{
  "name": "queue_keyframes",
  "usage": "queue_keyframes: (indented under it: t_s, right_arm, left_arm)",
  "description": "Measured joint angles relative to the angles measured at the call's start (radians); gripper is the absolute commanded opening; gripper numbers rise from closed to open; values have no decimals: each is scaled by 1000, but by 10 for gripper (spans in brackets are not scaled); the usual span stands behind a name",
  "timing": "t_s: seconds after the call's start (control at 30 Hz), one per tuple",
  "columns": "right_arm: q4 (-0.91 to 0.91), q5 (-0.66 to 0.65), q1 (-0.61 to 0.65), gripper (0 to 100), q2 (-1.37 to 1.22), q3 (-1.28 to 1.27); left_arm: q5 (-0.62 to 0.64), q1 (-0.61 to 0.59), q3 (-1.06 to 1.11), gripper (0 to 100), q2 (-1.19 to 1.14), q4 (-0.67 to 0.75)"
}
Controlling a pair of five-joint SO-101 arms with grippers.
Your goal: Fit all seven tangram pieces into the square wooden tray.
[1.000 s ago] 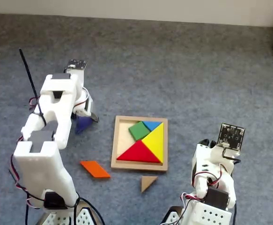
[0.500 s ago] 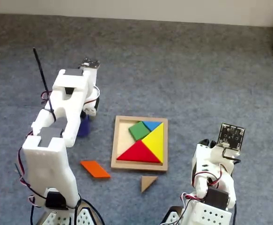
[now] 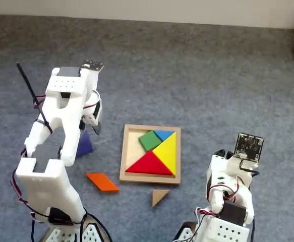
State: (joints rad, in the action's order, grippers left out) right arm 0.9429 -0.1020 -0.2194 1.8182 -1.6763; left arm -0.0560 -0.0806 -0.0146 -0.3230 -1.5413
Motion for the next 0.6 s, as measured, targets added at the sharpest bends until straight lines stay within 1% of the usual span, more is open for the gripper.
queue_keyframes:
  t_s: [0.13, 0.27, 0.43, 0.6]
  right_arm:
    - [0, 0, 0, 54, 0, 0]
    - [0, 0, 0, 54, 0, 0]
    - [0, 0, 0, 54, 0, 0]
    - [0, 0, 0, 54, 0, 0]
  left_arm:
    - [-17, -34, 35, 231, 2, -12]
    - [-87, -58, 167, 231, 3, 74]
    - [-100, -86, 278, 232, 3, 184]
    - [-103, -84, 310, 231, 9, 227]
